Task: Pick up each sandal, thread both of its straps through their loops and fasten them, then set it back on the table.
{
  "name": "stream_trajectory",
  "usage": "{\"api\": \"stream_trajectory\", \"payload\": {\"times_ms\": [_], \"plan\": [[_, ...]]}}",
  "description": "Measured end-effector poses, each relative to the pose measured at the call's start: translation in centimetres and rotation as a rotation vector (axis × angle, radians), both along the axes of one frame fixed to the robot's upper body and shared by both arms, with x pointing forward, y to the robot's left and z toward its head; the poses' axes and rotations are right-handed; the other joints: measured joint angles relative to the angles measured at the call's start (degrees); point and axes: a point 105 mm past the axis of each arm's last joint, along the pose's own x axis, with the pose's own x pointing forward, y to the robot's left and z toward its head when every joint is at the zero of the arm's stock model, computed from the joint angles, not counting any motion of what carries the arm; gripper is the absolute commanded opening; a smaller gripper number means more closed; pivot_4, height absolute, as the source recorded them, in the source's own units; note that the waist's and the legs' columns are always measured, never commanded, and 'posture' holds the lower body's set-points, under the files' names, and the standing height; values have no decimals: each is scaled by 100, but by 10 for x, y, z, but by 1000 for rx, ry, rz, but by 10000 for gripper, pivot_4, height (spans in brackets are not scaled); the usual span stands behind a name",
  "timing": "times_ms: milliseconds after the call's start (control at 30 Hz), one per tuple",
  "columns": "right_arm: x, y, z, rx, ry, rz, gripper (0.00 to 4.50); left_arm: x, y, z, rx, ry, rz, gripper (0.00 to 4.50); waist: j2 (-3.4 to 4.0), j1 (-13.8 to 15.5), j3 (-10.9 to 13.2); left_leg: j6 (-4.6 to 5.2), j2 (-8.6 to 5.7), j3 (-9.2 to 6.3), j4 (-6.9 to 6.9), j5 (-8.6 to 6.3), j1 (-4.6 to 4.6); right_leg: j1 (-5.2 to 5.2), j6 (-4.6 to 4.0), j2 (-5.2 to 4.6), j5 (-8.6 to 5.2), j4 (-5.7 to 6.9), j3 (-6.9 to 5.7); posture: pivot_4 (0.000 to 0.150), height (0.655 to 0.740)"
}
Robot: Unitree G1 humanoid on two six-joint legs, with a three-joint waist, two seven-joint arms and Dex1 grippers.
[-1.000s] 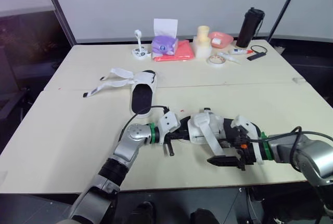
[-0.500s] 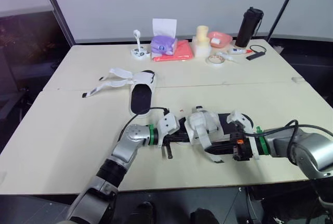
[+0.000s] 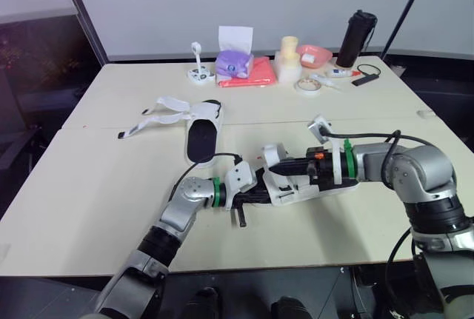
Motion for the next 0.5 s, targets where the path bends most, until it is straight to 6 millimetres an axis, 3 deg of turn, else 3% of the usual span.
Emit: {"api": "stream_trajectory", "payload": {"times_ms": [500], "plan": [[3, 0, -10, 17, 48, 27, 879, 1, 1, 0, -2, -5, 18, 0, 0, -4, 0, 0, 0, -1, 0, 0, 0, -1, 0, 1, 0, 2, 0, 1500, 7400]]}}
